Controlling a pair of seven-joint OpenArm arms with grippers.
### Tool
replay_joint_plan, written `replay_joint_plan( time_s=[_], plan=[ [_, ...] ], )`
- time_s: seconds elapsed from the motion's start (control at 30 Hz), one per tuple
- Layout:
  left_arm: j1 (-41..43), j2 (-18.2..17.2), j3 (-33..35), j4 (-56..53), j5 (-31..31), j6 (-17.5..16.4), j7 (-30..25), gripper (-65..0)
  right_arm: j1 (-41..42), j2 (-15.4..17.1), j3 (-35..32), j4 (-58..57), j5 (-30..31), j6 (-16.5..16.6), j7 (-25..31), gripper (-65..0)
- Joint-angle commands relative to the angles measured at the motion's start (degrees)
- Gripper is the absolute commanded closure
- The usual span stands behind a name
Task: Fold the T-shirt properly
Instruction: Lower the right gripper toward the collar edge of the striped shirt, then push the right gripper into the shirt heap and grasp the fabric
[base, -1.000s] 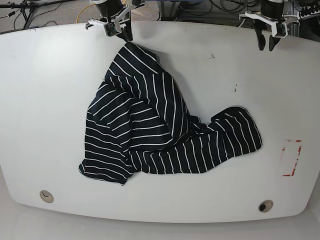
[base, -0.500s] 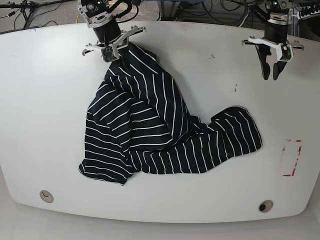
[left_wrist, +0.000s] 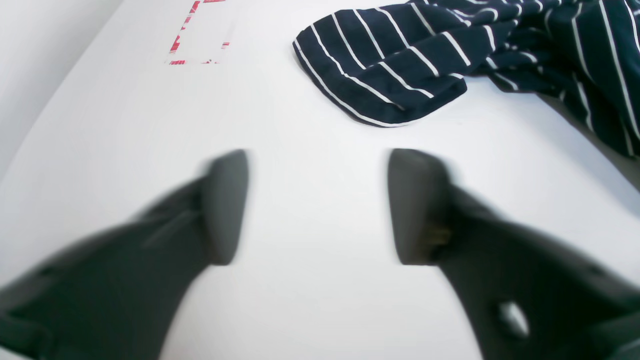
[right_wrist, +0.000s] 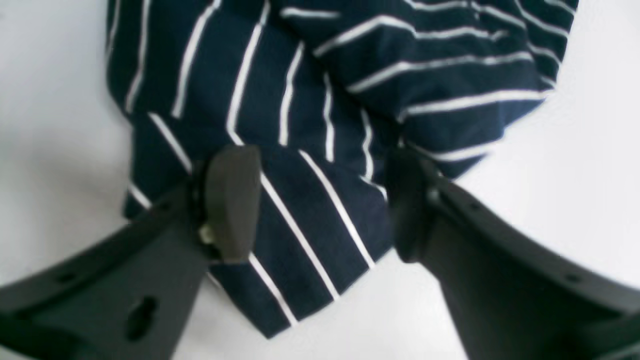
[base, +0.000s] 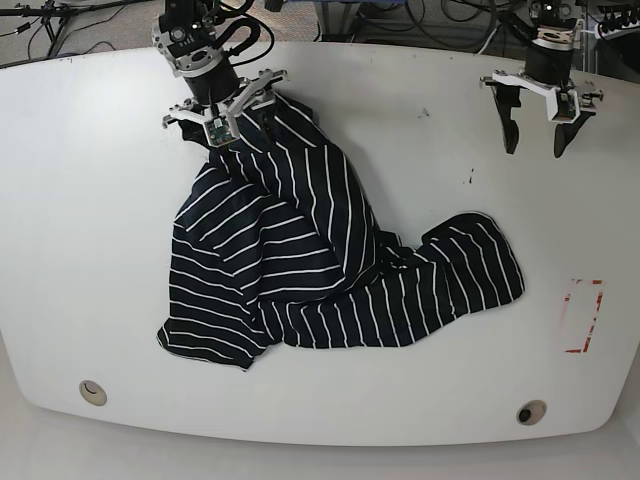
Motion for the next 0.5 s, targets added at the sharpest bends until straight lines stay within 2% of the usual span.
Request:
replay_joint_plan(
  time_s=[0.0,0.17,0.47],
  plan=[
    [0.43,-0.49,-0.03,1.40,0.02,0.12,-1.74,-44.6,0.27,0.27,-0.26,1.07,0.68,-0.04,0.98,-44.2],
    [-0.72,-0.62,-0.18,1.20,-0.30,0.29,-0.96,-46.3,4.10,0.51,0.36,-0.30,0.59,-0.10,0.56,-49.4],
    [-3.28,-0.72,0.03,0.75,-0.22,0.16,1.05,-45.4,9.21,1.15,0.69,-3.88,0.51,-0.18,0.43,-52.6]
  ],
)
